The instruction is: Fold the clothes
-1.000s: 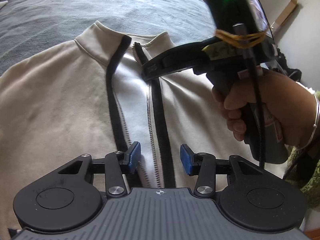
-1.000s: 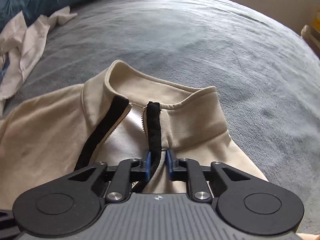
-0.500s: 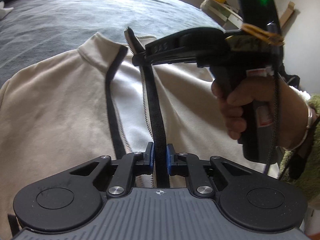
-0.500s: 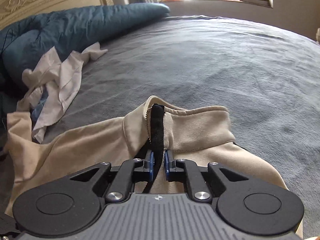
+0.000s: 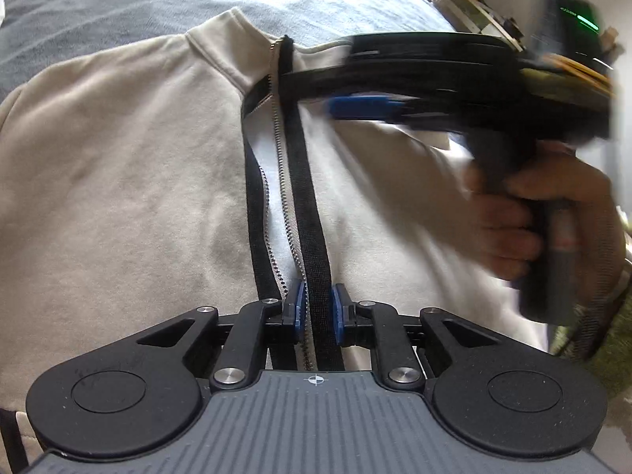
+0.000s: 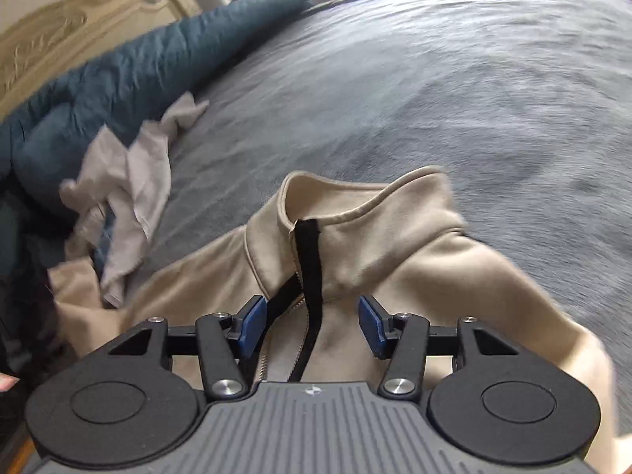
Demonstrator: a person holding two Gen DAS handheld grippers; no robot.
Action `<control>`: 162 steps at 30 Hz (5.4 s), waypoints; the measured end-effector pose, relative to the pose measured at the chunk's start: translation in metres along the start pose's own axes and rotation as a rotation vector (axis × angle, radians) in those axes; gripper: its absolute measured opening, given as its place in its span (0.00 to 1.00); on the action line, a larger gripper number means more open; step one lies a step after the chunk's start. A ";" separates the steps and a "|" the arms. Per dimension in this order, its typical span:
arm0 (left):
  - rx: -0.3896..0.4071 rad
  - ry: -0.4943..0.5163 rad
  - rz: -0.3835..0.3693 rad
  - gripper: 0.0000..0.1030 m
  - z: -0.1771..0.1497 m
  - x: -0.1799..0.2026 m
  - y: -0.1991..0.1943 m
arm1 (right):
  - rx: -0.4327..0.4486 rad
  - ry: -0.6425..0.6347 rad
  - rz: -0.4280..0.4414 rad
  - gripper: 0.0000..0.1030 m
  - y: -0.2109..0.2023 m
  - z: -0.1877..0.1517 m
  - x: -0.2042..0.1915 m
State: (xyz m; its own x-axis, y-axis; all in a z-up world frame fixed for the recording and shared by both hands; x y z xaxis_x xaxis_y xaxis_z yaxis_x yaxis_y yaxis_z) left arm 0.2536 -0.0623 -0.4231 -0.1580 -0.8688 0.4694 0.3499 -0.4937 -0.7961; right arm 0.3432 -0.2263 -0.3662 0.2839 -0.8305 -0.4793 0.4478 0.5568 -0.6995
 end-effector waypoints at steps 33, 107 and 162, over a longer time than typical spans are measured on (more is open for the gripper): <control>-0.130 0.152 -0.002 0.32 -0.151 0.052 -0.090 | -0.274 -0.044 -0.176 0.13 -0.030 -0.174 -0.078; -0.257 0.349 0.025 0.29 -0.189 0.061 -0.068 | -0.163 0.104 -0.485 0.14 -0.209 -0.348 -0.028; 0.143 0.213 0.202 0.43 0.000 0.153 0.083 | -0.300 0.674 -0.345 0.77 -0.227 0.025 0.413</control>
State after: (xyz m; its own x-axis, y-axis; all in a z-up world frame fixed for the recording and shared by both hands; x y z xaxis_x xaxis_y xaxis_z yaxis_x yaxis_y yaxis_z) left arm 0.2587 -0.2363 -0.4176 -0.2567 -0.9446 0.2043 0.5179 -0.3129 -0.7961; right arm 0.3805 -0.6962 -0.3926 -0.4427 -0.8211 -0.3602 0.1436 0.3316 -0.9324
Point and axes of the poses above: each gripper's, at about its wrist camera, not at the fingertips, and y roughly the way its jaws point, x to its right, z to its top, the point moved 6 cm from there along y, roughly the way its jaws point, and after that the axes turned 1 degree about z, right-handed, at the moved point
